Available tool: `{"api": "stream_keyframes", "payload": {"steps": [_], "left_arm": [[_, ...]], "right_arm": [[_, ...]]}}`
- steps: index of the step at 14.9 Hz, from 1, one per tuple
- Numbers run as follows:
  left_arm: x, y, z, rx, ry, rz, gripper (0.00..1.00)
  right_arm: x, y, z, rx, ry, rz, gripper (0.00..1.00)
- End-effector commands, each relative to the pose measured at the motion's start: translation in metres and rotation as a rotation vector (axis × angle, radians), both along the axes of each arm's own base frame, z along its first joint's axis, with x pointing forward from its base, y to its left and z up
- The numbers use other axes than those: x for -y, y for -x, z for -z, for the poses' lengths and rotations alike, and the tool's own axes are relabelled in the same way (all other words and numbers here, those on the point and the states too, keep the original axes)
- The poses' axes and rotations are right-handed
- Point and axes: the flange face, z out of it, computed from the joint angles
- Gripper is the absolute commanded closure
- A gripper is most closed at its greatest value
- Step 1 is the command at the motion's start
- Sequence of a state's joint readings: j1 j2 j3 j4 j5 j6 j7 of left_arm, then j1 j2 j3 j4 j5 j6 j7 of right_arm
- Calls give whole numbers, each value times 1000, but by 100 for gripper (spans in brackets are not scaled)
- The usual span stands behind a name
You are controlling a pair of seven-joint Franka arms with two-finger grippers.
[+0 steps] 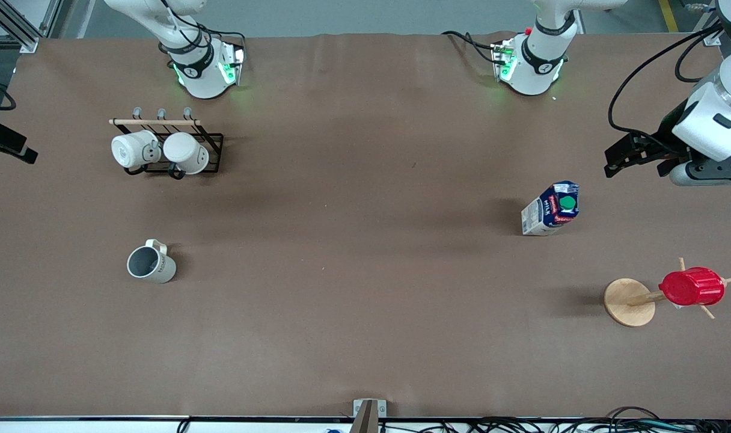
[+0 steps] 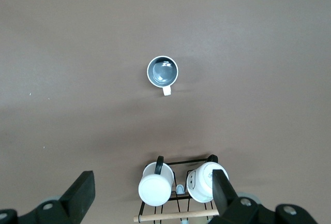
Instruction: Place cup and milk on table
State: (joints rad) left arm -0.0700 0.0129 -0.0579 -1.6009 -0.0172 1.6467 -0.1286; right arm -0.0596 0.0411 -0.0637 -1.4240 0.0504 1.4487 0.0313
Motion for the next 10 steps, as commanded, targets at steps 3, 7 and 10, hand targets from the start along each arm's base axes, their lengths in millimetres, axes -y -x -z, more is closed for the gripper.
{"api": "stream_keyframes", "payload": {"steps": [3,7,10], "left_arm": [[-2,-13,25,-15,-28,67,1],[-2,-12,90,-32,-28,66,1],[-7,-11,134,-25,-26,60,1]], "right_arm": [[2,7,6,-17,2,-8,0],[9,-14,73,-52,19,-45,0],[17,-19,164,-16,25,-95,0]]}}
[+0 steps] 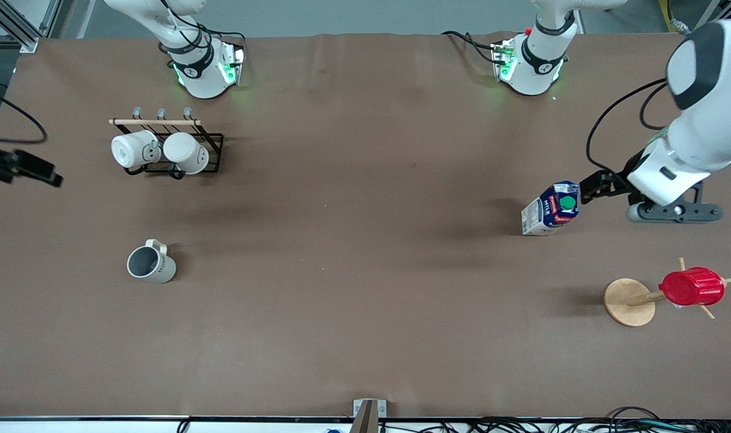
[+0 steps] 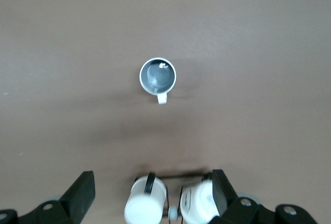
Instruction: Place cup and milk on table
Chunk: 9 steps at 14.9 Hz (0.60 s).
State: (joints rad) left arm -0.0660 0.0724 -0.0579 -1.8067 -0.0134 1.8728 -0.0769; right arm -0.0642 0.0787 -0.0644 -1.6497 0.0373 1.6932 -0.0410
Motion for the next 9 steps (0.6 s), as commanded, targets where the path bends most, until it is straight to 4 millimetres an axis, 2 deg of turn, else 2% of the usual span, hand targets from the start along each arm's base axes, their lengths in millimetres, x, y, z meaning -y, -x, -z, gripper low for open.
{"api": "stream_keyframes", "payload": {"steps": [1,4,8,9], "left_arm": [[-6,10,38,24,-18,15,1],[-5,18,77,29,-18,20,1],[0,17,113,20,-16,28,1],[1,17,121,13,-16,30,1]], "right_arm": [[11,9,86,40,20,-41,0],[15,-9,165,71,31,-35,0],[15,-30,246,92,42,-50,0],[15,-33,258,108,47,-52,0]]}}
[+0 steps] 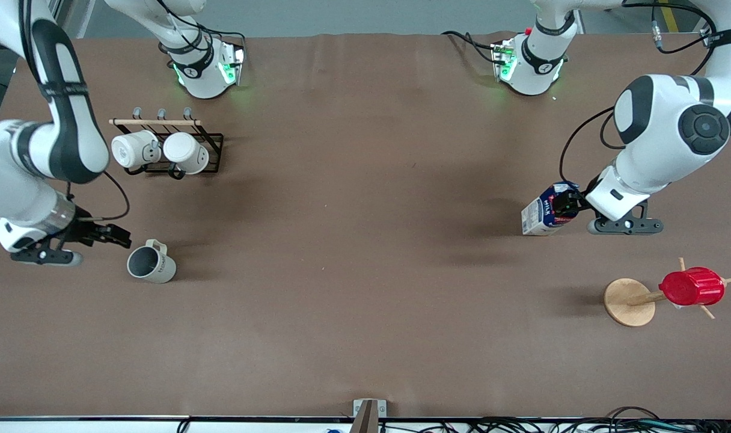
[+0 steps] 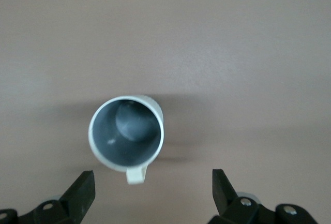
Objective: Place cup and milk on table
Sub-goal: 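Grasp the white mug rim with the right gripper while the left gripper grasps the carton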
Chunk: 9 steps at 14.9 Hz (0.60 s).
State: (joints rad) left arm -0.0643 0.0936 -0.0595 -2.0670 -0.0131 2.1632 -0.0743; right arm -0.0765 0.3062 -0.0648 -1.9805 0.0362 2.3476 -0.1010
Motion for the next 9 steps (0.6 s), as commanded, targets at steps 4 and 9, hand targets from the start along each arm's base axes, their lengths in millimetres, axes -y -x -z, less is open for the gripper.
{"api": "stream_keyframes", "payload": {"steps": [4,9], "left_arm": [[0,9,31,-32,-21,28,1],[-2,20,46,-60,-48,48,2]], "right_arm": [[0,-12,67,34,18,-26,0],[-5,-12,86,21,16,-29,51]]}}
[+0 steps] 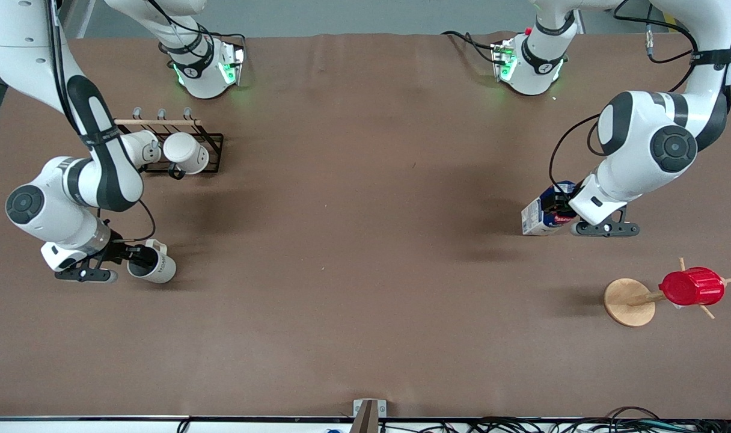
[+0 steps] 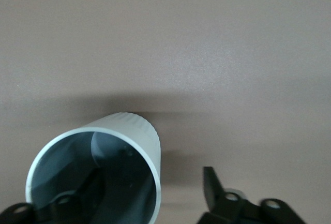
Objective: Place cup and milk on table
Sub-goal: 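Grasp the white mug rim with the right gripper while the left gripper grasps the carton, then carry the mug and the carton toward the table middle with both grippers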
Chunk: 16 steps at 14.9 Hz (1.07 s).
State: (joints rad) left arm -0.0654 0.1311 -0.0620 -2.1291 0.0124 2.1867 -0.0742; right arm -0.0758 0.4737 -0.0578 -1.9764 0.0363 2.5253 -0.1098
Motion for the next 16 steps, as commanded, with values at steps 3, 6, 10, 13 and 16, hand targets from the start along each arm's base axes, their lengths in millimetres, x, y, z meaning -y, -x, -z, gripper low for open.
{"api": "stream_keyframes", "payload": {"steps": [3,6,10,13,16], "left_arm": [[-3,9,2,7,-20,28,4],[-2,11,5,1,-21,29,14],[-2,6,0,24,-18,26,70],[-2,-3,-10,55,-13,27,81],[-3,-18,-25,86,-9,22,82]], "right_arm": [[1,-6,-3,18,-17,27,100],[-1,-15,-13,26,-28,31,100],[-18,-29,-74,-8,-45,-3,100],[-69,-45,-136,-84,-83,-56,100],[-146,-45,-157,-120,-124,-101,100]]}}
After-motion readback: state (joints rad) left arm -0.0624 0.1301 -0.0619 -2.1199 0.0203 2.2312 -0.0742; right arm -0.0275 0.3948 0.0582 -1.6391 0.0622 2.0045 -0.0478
